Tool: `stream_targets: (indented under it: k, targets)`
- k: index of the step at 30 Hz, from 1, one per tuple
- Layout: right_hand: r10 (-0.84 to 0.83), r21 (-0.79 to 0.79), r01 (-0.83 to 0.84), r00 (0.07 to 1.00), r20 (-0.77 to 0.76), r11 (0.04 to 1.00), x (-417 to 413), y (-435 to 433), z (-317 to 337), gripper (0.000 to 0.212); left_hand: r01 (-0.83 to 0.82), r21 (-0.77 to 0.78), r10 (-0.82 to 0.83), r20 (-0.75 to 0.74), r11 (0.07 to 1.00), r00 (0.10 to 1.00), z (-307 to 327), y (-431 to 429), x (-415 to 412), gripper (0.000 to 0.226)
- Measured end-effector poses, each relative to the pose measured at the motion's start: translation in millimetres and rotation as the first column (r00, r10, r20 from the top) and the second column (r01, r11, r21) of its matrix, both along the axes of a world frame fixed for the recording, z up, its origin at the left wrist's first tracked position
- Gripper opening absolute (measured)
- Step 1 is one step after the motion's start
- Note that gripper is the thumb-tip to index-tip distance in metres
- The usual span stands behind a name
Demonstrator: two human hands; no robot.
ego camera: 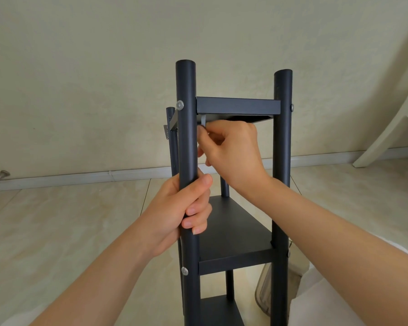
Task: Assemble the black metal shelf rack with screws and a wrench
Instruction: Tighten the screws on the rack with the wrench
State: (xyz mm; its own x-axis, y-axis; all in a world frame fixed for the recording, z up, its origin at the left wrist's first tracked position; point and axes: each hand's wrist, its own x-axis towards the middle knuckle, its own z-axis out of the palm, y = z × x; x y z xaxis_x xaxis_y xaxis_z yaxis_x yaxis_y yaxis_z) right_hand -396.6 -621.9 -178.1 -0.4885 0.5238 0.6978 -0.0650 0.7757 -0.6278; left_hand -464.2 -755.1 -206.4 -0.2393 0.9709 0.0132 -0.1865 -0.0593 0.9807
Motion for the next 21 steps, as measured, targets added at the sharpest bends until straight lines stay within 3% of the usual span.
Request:
stream_targets:
  k: [14, 21]
  targets:
    - [0.034, -0.073, -0.046, 0.987, -0.159, 0.996, -24.1, -2.0, -9.7, 0.049, 0.01, -0.023, -0.01, -0.011, 1.0, 1.0, 2.6, -3.2, -0.1, 0.045]
    - [0.05, -0.104, -0.054, 0.998, -0.04, 0.993, -20.1, -3.6, -9.1, 0.052, 0.009, -0.009, -0.009, -0.011, 1.0, 1.0, 3.0, -3.7, -1.2, 0.039]
